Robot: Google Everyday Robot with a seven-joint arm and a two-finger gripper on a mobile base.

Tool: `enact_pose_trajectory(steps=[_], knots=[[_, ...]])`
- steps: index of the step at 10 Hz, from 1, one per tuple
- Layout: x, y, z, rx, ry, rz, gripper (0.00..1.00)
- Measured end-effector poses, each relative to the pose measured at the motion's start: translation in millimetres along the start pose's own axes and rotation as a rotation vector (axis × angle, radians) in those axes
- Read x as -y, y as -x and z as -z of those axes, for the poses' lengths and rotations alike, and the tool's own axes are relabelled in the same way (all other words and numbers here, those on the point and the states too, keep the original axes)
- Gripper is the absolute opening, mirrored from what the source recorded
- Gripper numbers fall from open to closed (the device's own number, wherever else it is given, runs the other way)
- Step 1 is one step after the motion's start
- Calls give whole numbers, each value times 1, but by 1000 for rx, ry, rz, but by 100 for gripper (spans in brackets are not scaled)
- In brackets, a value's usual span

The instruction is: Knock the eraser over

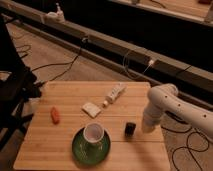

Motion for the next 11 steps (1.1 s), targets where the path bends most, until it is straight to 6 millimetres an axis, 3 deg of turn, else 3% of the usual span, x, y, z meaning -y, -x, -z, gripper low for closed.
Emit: enact_pose_trajectory(steps=[2,4,7,8,11], knots=[[10,22,9,22,-22,47,0],[19,64,29,93,-55,121,0],[12,121,51,214,-63,227,0],[9,131,56,231,-65,257,0],[10,131,59,230,-73,267,4]])
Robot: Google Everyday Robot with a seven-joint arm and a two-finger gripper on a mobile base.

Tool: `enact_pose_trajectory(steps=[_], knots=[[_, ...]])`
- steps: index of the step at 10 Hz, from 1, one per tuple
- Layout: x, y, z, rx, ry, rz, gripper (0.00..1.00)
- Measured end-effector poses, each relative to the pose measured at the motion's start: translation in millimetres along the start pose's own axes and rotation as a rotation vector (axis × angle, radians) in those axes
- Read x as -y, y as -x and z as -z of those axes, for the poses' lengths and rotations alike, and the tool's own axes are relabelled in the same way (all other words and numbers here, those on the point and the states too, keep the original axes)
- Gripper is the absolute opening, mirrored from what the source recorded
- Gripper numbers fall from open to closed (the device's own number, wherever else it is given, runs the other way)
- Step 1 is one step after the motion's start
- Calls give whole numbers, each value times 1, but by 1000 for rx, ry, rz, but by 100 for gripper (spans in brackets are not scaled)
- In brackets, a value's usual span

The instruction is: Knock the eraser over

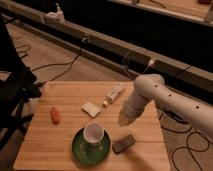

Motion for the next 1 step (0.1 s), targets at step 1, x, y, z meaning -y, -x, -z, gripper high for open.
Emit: enact_pose_trajectory(steps=[1], knots=[[0,1,0,0,0,1,13]])
